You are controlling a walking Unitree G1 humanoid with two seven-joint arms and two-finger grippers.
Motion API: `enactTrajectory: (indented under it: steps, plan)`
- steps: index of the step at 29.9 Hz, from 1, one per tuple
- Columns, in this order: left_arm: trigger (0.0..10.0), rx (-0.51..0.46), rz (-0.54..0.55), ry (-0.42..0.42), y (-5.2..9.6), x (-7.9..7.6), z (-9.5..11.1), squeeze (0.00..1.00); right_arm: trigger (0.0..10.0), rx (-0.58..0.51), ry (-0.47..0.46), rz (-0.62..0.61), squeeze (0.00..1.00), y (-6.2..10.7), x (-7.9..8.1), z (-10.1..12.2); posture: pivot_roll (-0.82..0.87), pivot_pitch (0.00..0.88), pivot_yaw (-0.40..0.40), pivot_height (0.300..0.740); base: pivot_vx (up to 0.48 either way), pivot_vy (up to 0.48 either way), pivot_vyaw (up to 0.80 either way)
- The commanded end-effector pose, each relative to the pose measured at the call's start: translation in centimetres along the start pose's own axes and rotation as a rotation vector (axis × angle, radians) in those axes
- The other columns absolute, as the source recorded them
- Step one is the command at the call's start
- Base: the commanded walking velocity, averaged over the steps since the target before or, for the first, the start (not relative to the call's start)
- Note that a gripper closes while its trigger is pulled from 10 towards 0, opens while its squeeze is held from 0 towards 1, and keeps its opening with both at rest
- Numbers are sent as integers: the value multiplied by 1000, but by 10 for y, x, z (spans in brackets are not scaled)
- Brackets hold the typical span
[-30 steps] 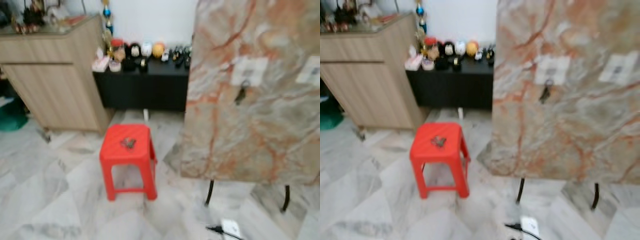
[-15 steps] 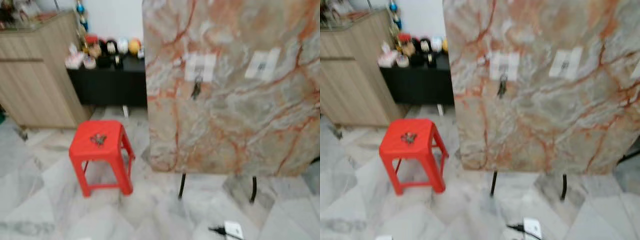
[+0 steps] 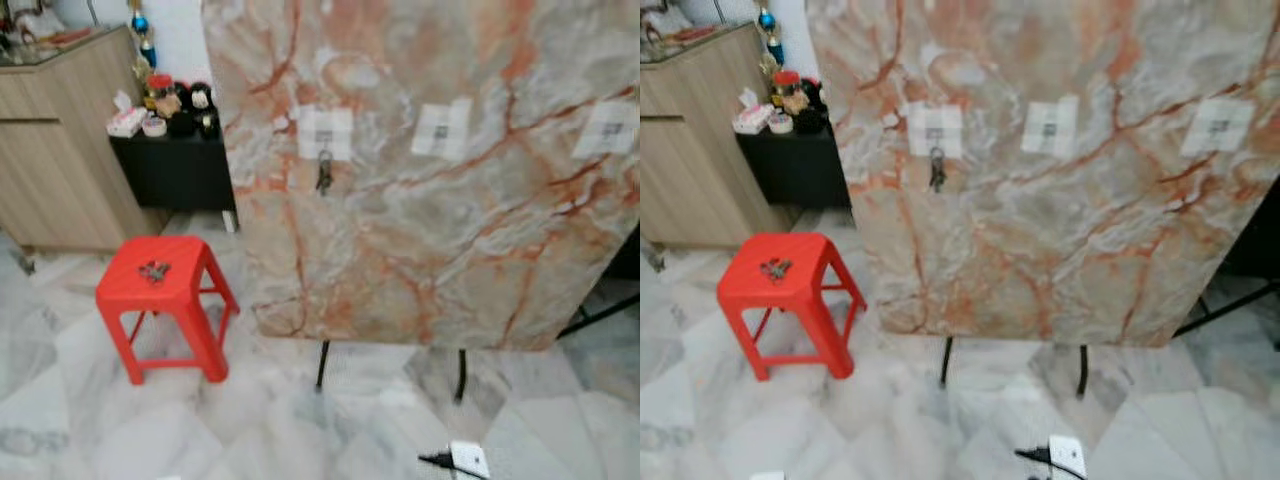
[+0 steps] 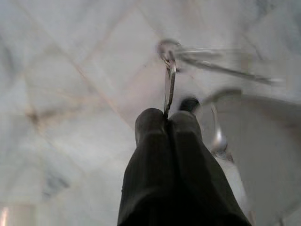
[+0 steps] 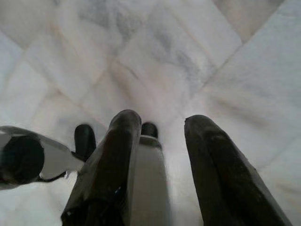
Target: Hang keys on a hook
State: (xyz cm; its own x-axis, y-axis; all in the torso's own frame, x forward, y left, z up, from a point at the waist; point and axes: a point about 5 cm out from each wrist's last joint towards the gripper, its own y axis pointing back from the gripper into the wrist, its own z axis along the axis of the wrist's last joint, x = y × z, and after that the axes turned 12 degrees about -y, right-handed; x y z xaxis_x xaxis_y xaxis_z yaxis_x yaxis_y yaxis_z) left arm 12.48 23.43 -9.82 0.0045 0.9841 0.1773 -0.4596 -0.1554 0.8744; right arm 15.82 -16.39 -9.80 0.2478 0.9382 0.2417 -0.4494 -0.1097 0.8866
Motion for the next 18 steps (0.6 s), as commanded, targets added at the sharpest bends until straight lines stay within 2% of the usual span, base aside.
enactTrajectory:
  steps: [1,4,11,13,18]
  plan:
    - [10000,-2,1,-1,0,0,1,0,10000,-9,2,-1,0,0,-1,4,96,0,-12,723,0,-409,0]
    - [10000,-1,4,-2,0,1,1,0,10000,-9,0,-3,0,0,-1,5,101,0,-15,723,0,-407,0]
    - [10000,-18,6,8,0,0,2,0,10000,-10,-1,-7,0,0,-2,6,104,0,-20,723,0,0,0]
    - [10000,-24,19,39,0,0,2,0,10000,-12,-1,-6,0,0,-2,7,102,0,-21,723,0,0,0]
    - [10000,-35,-3,21,-1,-3,5,0,10000,-16,1,-5,0,0,-2,9,102,12,-23,723,58,0,0]
